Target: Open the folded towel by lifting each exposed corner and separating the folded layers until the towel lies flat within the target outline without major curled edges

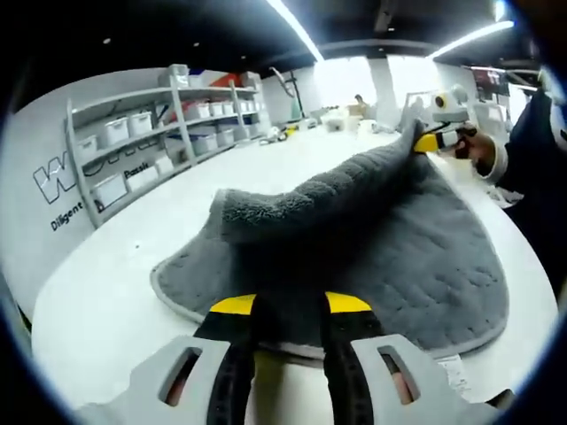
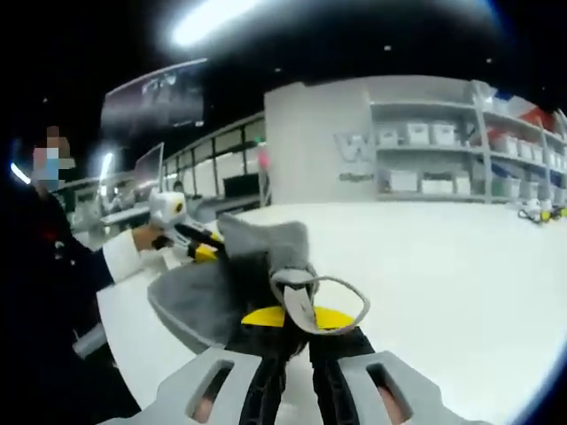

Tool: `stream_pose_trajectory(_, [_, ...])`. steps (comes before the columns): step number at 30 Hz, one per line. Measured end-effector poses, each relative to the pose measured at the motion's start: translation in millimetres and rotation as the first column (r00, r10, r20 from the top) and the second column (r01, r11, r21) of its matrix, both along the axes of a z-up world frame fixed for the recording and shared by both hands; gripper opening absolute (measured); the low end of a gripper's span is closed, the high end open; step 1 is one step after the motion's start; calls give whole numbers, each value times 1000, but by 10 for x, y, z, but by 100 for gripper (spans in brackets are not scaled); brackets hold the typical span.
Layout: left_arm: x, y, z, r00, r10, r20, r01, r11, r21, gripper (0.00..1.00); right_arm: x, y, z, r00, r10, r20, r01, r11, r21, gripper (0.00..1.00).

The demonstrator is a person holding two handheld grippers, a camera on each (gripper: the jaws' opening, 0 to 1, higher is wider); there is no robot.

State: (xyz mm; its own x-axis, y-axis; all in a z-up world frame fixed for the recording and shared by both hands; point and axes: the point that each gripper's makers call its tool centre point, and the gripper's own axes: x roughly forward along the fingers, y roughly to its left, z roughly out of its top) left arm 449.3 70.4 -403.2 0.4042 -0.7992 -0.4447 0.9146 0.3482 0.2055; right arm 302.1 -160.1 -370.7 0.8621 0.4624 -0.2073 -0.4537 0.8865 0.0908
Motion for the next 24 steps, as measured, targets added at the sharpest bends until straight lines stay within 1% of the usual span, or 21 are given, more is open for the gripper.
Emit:
stream_pose_trajectory(2, [-4, -1, 1, 1000, -1, 3, 1, 1000, 2, 26, -28, -27, -34, 1000, -6, -4, 6, 1000, -20, 3])
stream_pose_trajectory(5, [-8, -4, 3, 1000, -4, 9, 4, 1000, 5, 26, -48, -78, -12, 1000, -10, 6, 10, 1000, -24, 6])
stream_pose_trajectory(6, [-10, -4, 2, 1000, -5, 9, 5, 1000, 4, 26, -49, -87, 7, 1000, -12, 12, 12, 1000, -26, 8])
stream_pose_trajectory(8, [-14, -6, 2, 1000, -6, 10, 6, 1000, 3, 26, -41, -111, 12, 1000, -20, 21, 21, 998, -57, 16])
stream_pose_trajectory(11, [-17, -10, 3, 1000, -8, 16, 8, 1000, 5, 26, -58, -124, 29, 999, -22, 30, 24, 996, -85, 21])
stream_pose_trajectory(12, [-18, -11, 3, 1000, -9, 17, 9, 1000, 5, 26, -62, -120, 66, 999, -19, 46, 23, 996, -87, 24])
stream_pose_trajectory(14, [-17, -12, 2, 1000, -9, 16, 9, 1000, 3, 26, -53, -90, 143, 996, -6, 84, 13, 996, -93, 36])
stream_pose_trajectory(16, [-18, -12, 2, 1000, -10, 20, 10, 1000, 4, 26, -48, -57, 199, 994, 5, 109, 6, 994, -107, 46])
stream_pose_trajectory(18, [-18, -14, 3, 1000, -11, 24, 11, 1000, 7, 26, -40, -4, 281, 987, 30, 160, -1, 984, -179, 48])
stream_pose_trajectory(20, [-18, -16, 4, 1000, -13, 27, 12, 1000, 10, 26, -34, 20, 311, 982, 42, 187, 4, 971, -238, 50])
stream_pose_trajectory(21, [-18, -18, 3, 1000, -14, 28, 14, 1000, 10, 26, -13, 32, 342, 976, 48, 211, 18, 953, -304, 51])
stream_pose_trajectory(23, [-17, -18, 3, 1000, -14, 28, 14, 1000, 11, 26, 13, 68, 413, 964, 70, 257, 43, 911, -410, 53])
stream_pose_trajectory(24, [-16, -18, 3, 999, -14, 29, 14, 1000, 11, 26, 21, 81, 443, 959, 78, 273, 54, 894, -444, 54])
